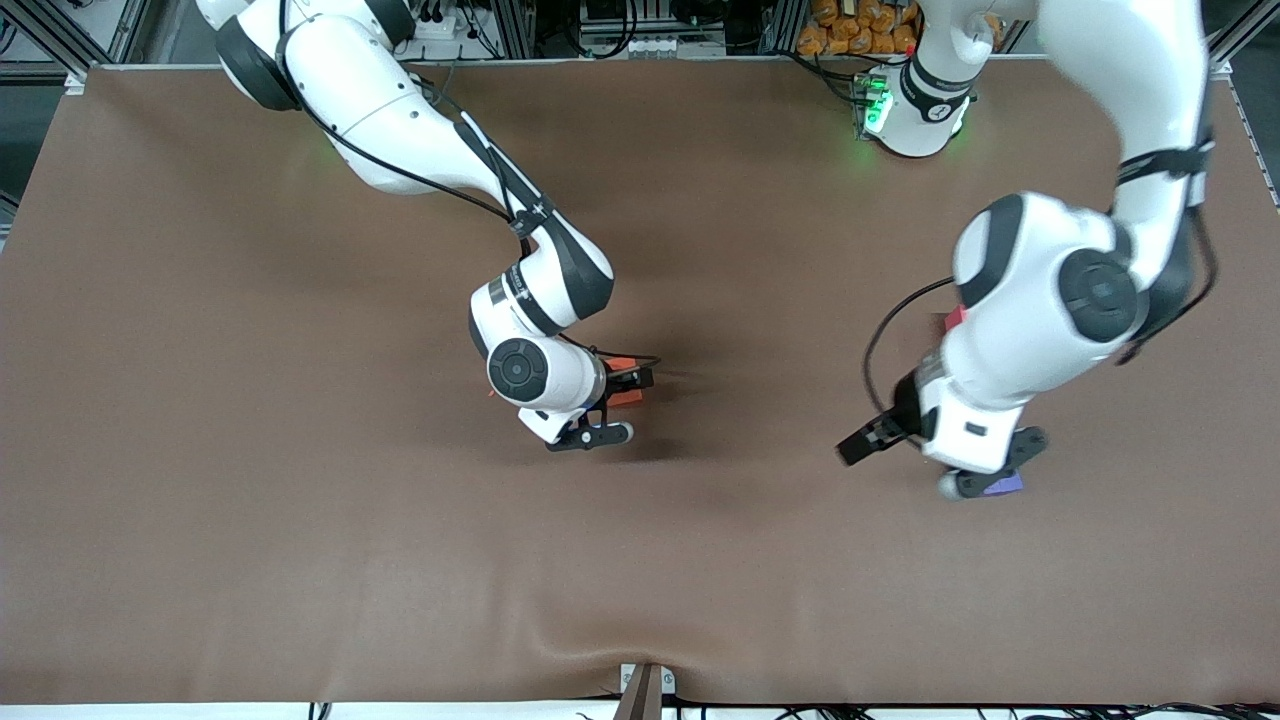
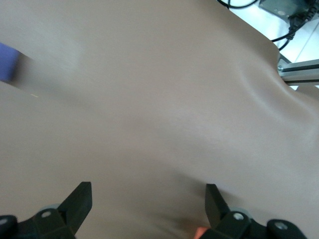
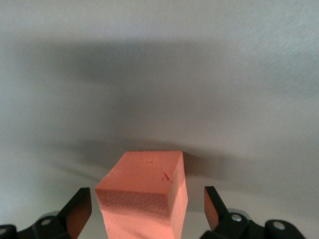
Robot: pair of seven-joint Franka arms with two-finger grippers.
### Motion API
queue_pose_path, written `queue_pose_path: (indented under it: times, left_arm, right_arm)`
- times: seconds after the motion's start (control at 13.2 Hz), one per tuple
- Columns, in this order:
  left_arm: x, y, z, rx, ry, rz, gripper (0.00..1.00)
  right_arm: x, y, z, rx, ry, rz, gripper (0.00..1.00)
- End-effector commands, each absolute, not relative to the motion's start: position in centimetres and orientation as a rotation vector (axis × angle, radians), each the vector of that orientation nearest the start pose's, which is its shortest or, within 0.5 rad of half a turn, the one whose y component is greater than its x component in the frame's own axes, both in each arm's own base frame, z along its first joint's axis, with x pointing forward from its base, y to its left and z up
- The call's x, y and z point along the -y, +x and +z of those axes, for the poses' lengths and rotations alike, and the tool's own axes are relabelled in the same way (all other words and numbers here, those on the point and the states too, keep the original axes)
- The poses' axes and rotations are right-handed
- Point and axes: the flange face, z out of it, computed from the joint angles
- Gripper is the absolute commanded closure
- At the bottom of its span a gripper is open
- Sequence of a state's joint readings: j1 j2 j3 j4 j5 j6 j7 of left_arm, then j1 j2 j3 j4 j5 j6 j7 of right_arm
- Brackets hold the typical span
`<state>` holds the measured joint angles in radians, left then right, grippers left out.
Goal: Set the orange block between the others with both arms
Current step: 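Grasp the orange cube with the left gripper while the right gripper releases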
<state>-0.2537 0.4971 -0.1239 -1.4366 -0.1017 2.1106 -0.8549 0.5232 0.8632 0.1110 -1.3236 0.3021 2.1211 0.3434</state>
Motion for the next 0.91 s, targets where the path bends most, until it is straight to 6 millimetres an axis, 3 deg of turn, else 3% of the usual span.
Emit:
queue_pose_path:
  times: [0.0, 0.15, 0.45, 0.61, 0.83]
  left_arm:
    - [30.7, 67.2, 38.3, 1.023, -3.256, -0.123, 0.0]
    - [33.9, 66.8, 35.5, 1.047, -3.271, -0.151, 0.0]
    - [38.3, 65.7, 31.0, 1.018, -3.298, -0.174, 0.0]
    - [39.3, 65.2, 29.5, 0.998, -3.304, -0.171, 0.0]
    - [44.0, 62.5, 28.6, 0.92, -3.349, -0.178, 0.0]
  right_arm:
    - [-42.7, 60.6, 23.6, 0.071, -2.829, 0.294, 0.0]
    - [-42.3, 61.1, 24.8, 0.056, -2.831, 0.277, 0.0]
    - [-38.1, 64.4, 29.0, 0.02, -2.832, 0.363, 0.0]
    - [-35.5, 65.6, 30.4, 0.014, -2.868, 0.378, 0.0]
    - [-32.9, 65.5, 32.7, 0.06, -2.986, 0.405, 0.0]
